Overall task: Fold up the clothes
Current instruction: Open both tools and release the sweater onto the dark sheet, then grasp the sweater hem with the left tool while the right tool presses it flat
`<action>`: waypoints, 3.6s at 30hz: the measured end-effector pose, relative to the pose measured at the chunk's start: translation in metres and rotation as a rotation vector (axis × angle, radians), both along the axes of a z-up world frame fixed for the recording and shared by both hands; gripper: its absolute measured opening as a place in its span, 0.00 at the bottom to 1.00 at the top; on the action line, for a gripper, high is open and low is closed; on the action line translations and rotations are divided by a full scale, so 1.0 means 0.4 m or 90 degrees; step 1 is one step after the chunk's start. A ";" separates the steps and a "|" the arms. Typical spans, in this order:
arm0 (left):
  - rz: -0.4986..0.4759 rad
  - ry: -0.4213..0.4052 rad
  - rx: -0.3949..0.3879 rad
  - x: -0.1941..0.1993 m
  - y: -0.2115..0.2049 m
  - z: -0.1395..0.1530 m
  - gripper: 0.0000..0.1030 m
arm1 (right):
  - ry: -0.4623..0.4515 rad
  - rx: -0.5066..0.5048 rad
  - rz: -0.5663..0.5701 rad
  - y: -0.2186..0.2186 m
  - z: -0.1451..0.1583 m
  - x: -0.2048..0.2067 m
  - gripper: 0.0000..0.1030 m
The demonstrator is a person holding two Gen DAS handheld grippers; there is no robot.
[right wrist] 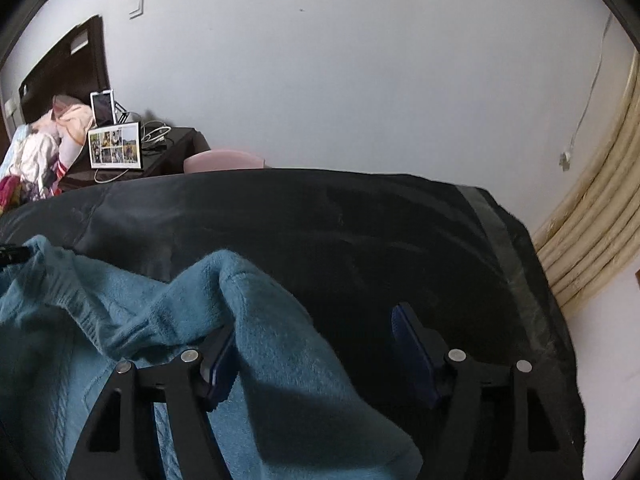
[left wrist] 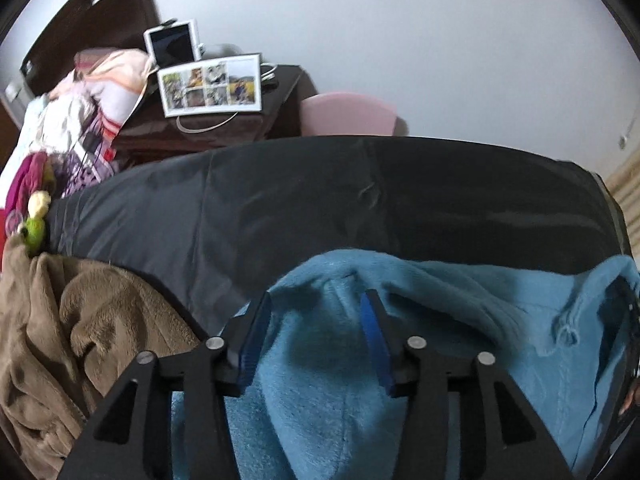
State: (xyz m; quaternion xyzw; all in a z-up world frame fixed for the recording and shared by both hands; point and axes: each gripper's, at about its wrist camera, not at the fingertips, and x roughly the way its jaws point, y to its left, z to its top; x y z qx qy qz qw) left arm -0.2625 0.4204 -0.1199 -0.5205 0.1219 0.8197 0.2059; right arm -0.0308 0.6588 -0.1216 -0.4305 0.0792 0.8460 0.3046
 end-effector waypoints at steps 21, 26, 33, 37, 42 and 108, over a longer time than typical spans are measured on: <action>-0.096 -0.002 -0.008 0.112 0.027 0.027 0.59 | -0.023 -0.032 0.093 -0.132 0.002 0.033 0.70; -0.108 -0.015 -0.011 0.118 0.041 0.010 0.59 | -0.038 -0.024 0.091 -0.141 0.009 0.012 0.70; -0.115 -0.025 -0.016 0.113 0.051 -0.008 0.59 | -0.031 -0.031 0.098 -0.155 0.016 -0.001 0.70; -0.135 -0.027 -0.019 0.118 0.066 -0.017 0.60 | 0.014 -0.081 0.145 -0.182 0.034 0.013 0.70; -0.153 -0.019 -0.030 0.107 0.092 -0.027 0.60 | 0.011 -0.131 0.237 -0.239 0.011 0.031 0.70; 0.142 -0.073 -0.029 0.427 -0.637 0.012 0.70 | -0.128 -0.145 0.310 -0.711 -0.120 0.367 0.79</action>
